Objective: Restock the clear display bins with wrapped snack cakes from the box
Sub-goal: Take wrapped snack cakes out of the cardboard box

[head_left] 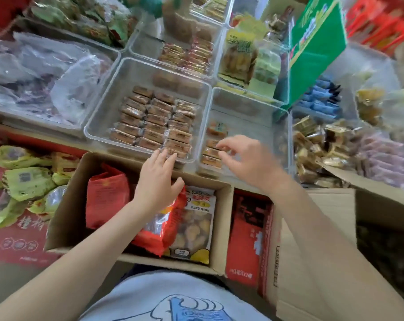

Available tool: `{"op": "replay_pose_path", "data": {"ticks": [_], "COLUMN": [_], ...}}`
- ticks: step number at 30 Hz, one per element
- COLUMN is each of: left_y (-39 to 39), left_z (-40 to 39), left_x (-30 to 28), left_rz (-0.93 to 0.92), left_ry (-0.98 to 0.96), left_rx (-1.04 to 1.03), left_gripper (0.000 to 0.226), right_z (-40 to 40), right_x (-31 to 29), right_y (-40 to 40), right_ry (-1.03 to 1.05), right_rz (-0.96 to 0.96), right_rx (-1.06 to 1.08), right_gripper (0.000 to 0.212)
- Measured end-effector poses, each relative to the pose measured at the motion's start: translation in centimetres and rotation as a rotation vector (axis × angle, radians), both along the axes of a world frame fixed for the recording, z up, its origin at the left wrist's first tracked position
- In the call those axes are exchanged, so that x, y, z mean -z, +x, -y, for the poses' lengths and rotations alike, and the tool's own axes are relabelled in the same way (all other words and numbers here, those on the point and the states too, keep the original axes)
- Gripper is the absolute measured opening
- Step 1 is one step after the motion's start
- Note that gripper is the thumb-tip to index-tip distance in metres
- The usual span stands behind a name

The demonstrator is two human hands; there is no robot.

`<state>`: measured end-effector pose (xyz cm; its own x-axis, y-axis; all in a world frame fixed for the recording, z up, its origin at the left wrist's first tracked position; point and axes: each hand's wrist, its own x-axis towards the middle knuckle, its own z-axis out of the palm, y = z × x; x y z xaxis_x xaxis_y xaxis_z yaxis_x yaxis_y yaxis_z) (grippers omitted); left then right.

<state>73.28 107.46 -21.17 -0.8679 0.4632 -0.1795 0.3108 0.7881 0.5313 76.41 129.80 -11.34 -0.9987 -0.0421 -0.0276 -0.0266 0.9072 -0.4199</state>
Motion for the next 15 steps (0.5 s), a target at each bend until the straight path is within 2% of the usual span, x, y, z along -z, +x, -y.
{"op": "replay_pose_path", "data": {"ticks": [2, 5, 8, 9, 12, 15], "left_y": [3.3, 9.1, 14.6, 16.3, 20.4, 22.7], "left_z": [-4.2, -10.7, -16.3, -17.9, -21.7, -24.1], "left_x": [-1.7, -3.8, -4.8, -4.9, -5.6, -5.9], "left_rz": [0.118, 0.426, 0.614, 0.638, 0.712, 0.742], "left_ry": [0.183, 0.347, 0.462, 0.492, 0.519, 0.526], "left_rx": [0.049, 0.156, 0.212, 0.221, 0.231, 0.19], "left_gripper": [0.061, 0.043, 0.04, 0.047, 0.088, 0.103], "right_z": [-3.7, -9.6, -15.1, -16.5, -19.5, -21.3], "right_x": [-2.4, -4.6, -4.5, -4.0, -1.7, 1.2], "right_y": [5.2, 12.5, 18.7, 20.5, 24.8, 26.8], "right_ry": [-0.03, 0.023, 0.039, 0.052, 0.075, 0.071], "right_rz": [-0.144, -0.303, -0.275, -0.219, -0.02, 0.122], "right_rx": [0.104, 0.331, 0.523, 0.545, 0.512, 0.455], "right_gripper": [0.02, 0.016, 0.016, 0.015, 0.015, 0.019]}}
